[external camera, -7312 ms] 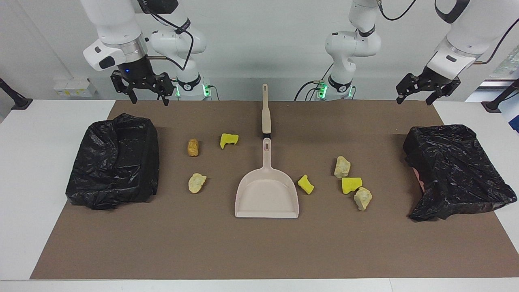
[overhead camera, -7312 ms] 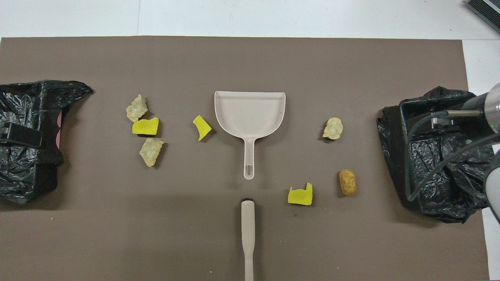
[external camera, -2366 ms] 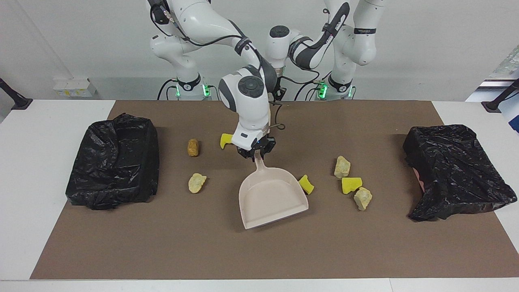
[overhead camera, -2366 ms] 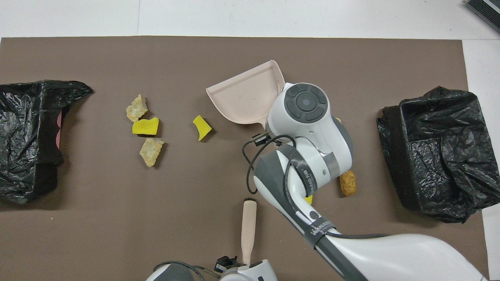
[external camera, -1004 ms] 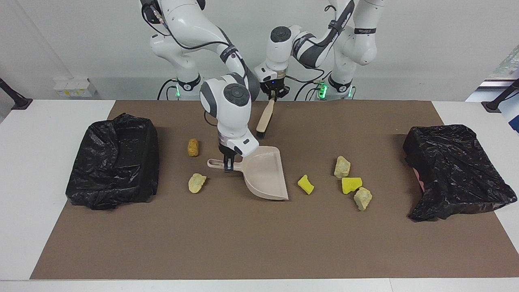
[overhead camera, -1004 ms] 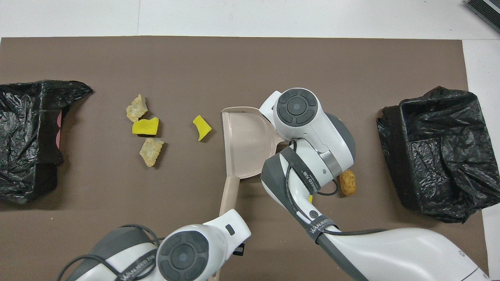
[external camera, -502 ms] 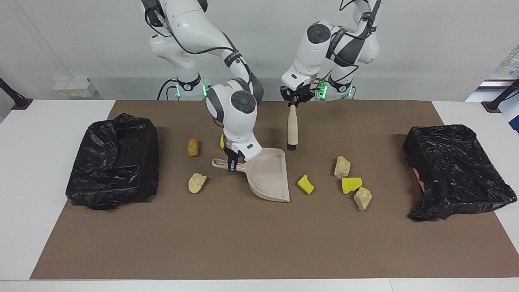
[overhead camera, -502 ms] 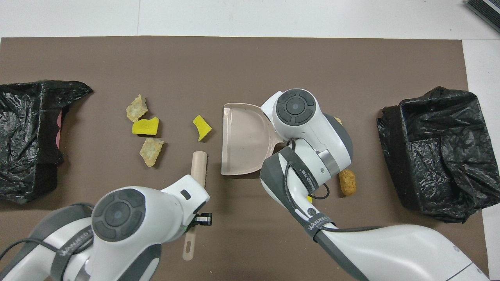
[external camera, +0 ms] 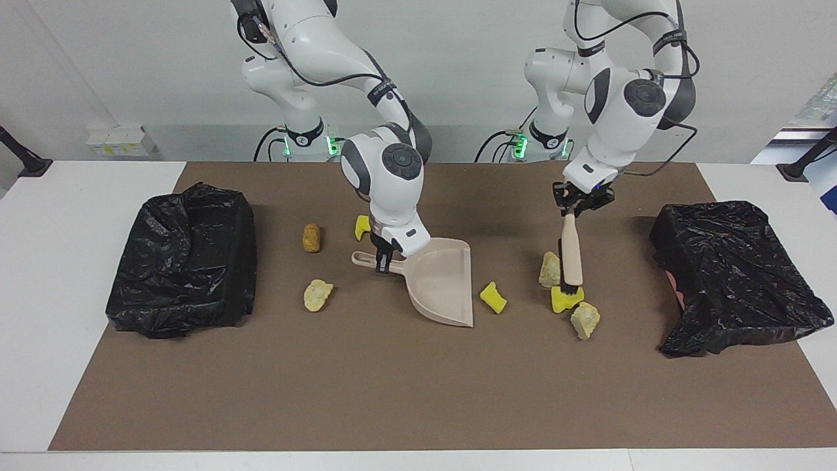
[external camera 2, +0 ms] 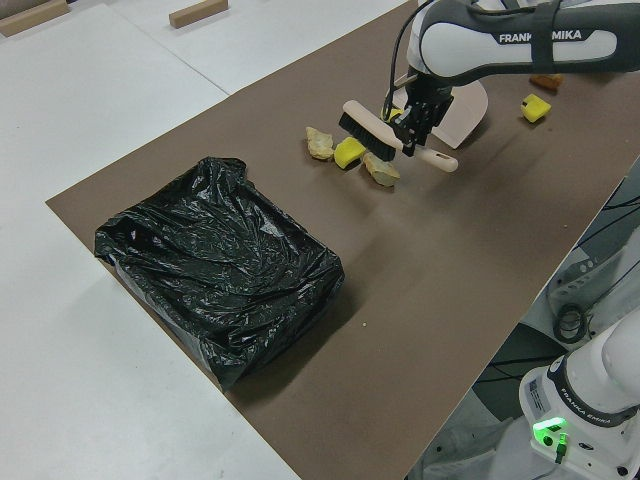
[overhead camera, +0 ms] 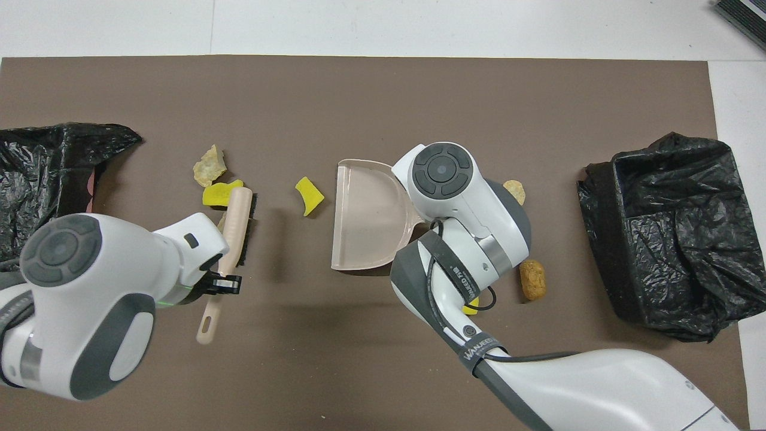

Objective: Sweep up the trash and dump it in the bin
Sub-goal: 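Grasp the wooden brush with the left gripper and move it to the debris, then sweep the sponge and rock pieces into the dustpan with the left gripper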

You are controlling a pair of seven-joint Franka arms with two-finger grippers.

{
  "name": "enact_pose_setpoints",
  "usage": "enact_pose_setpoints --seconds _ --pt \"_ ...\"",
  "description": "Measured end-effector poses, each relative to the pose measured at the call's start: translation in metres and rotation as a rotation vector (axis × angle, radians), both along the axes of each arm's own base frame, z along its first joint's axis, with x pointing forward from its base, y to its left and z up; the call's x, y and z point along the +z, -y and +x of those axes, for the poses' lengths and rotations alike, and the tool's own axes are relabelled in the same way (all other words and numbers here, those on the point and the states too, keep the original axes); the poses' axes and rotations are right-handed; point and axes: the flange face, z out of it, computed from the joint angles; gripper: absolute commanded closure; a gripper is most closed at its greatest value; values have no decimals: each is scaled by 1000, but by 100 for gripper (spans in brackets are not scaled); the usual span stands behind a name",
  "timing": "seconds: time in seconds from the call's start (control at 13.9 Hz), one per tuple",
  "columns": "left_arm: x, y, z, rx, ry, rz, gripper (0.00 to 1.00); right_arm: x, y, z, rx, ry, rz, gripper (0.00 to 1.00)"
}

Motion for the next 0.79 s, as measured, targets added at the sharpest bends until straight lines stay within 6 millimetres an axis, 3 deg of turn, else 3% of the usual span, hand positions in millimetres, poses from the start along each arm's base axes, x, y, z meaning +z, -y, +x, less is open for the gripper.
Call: enact_pose_setpoints --seconds 0.22,0.36,0.5,0.79 --pt "-19 -63 39 81 37 11 100 0 -1 0 1 5 3 100" --pt "-42 -81 53 99 29 19 100 1 -2 0 4 10 7 100" --pt "-60 -66 56 73 7 23 100 1 -8 -2 14 13 9 100" --pt "-63 10 48 3 4 26 100 1 -10 -3 18 14 10 100"
